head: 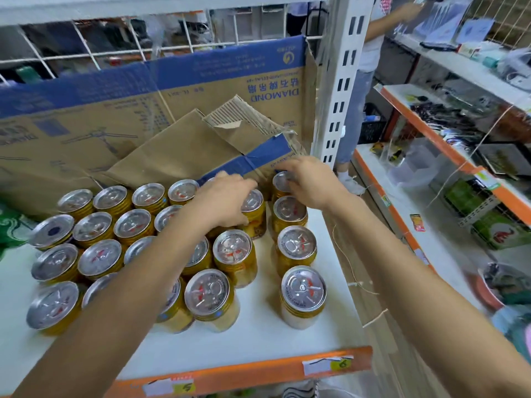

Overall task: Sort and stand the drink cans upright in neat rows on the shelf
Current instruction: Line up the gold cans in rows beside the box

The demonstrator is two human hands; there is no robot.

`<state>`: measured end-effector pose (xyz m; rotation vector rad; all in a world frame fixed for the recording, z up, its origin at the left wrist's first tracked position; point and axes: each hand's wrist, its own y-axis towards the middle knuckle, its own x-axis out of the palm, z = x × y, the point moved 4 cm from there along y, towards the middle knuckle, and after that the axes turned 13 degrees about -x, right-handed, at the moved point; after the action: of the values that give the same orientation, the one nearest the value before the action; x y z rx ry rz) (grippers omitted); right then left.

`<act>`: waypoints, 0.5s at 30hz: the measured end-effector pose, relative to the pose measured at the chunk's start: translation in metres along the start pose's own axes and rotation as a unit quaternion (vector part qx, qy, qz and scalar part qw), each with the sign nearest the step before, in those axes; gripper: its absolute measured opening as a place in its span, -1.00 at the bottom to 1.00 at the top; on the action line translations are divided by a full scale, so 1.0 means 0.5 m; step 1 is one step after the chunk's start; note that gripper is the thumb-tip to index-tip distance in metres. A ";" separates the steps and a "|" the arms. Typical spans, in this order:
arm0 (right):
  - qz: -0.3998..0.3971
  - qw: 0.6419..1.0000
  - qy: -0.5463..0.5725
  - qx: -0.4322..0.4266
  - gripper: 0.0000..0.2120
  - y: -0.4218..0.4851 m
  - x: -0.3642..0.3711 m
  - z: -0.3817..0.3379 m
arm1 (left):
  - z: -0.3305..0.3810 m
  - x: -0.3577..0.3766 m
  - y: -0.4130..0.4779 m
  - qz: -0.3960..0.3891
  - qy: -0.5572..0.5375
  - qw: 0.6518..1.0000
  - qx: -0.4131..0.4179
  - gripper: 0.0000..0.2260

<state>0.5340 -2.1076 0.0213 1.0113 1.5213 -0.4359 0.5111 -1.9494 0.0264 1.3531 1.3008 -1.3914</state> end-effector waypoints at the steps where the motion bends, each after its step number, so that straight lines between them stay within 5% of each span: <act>1: -0.021 1.000 -0.007 -0.006 -0.72 0.013 0.009 0.007 | 0.000 0.004 0.006 -0.001 0.014 1.000 0.006 -0.36; 5: -0.095 0.995 -0.005 -0.009 -0.78 0.034 0.027 0.027 | -0.002 0.001 0.018 0.003 -0.002 1.000 0.019 -0.33; 15: -0.118 0.992 -0.003 -0.034 -0.75 0.035 0.021 0.029 | 0.003 0.031 0.043 -0.009 -0.002 1.000 0.021 -0.24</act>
<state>0.5576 -2.1051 0.0126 0.7796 1.6455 -0.5484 0.5299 -1.9526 0.0080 1.3699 1.2898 -1.4404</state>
